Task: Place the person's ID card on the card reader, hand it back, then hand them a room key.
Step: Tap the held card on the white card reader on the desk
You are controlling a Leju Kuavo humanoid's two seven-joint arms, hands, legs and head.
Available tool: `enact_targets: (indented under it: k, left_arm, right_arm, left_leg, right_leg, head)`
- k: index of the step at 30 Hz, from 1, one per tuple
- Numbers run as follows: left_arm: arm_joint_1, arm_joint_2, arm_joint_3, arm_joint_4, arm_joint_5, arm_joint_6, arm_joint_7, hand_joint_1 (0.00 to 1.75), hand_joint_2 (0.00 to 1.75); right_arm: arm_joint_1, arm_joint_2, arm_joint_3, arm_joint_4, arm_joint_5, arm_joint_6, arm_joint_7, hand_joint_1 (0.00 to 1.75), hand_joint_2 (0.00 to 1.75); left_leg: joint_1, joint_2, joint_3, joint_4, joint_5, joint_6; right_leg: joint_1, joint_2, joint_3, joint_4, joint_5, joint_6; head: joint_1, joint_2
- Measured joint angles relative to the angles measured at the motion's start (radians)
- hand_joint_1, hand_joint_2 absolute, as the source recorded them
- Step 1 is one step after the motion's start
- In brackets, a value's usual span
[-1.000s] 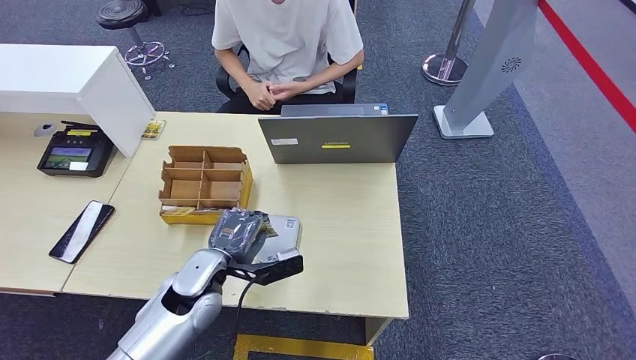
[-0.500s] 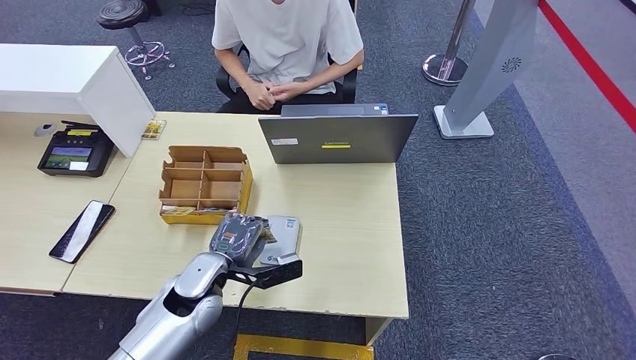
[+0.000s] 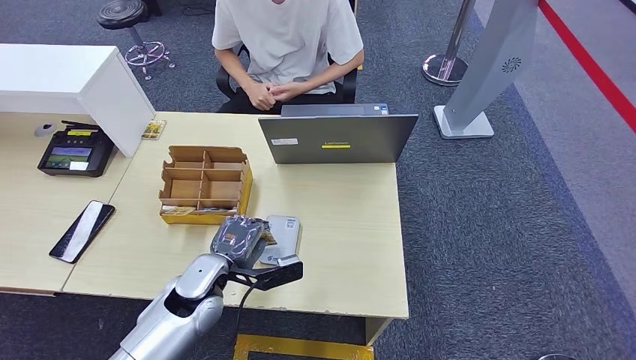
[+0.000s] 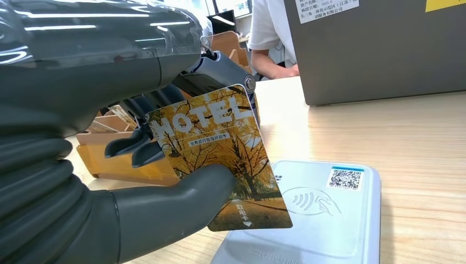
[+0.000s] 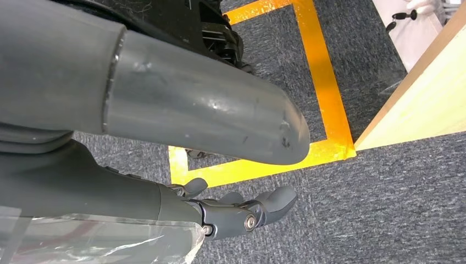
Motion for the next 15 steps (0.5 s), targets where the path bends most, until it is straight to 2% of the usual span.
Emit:
enact_targets:
  k: [15]
  left_arm:
    - [0.000,0.000,0.000,0.000,0.000,0.000,0.000,1.75,1.75]
  right_arm:
    - [0.000,0.000,0.000,0.000,0.000,0.000,0.000,0.00,0.00]
  left_leg:
    - [0.000,0.000,0.000,0.000,0.000,0.000]
  right_leg:
    - [0.000,0.000,0.000,0.000,0.000,0.000]
  head:
    - [0.000,0.000]
